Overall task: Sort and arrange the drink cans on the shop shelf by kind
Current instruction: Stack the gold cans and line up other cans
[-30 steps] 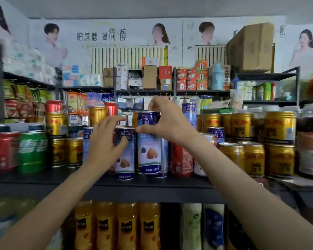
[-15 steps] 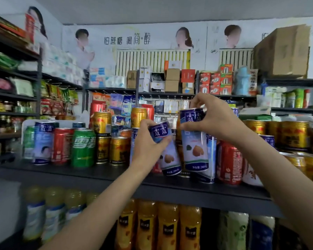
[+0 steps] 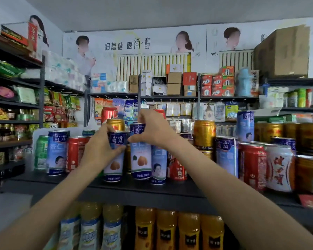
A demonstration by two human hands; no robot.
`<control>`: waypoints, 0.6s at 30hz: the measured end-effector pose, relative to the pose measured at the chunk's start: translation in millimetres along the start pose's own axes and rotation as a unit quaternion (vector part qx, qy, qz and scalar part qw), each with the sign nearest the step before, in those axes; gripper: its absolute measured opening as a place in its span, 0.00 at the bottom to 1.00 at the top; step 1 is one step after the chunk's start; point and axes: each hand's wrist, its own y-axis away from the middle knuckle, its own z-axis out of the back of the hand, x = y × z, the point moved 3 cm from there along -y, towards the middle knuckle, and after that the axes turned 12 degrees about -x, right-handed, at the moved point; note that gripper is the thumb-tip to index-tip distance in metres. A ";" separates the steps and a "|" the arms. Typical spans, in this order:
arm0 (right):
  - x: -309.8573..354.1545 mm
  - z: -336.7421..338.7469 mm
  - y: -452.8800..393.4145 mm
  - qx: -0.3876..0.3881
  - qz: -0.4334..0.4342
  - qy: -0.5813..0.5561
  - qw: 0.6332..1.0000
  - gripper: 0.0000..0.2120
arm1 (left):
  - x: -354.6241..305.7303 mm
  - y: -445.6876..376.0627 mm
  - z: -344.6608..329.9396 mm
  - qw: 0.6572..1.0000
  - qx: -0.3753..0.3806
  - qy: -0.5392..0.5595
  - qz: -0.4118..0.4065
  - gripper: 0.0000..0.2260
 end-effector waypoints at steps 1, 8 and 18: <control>-1.2 -6.6 -2.6 0.005 -0.003 0.009 1.000 0.23 | 2.9 -0.3 -2.6 0.999 -0.002 -0.035 -0.020 0.21; -7.7 -41.9 -8.8 0.040 -0.013 0.123 0.992 0.28 | 21.1 -8.2 -12.9 0.972 0.011 -0.217 -0.087 0.28; -16.1 -21.6 -0.7 0.029 0.035 0.213 0.976 0.11 | 11.4 1.8 -9.4 0.988 -0.056 -0.102 -0.105 0.20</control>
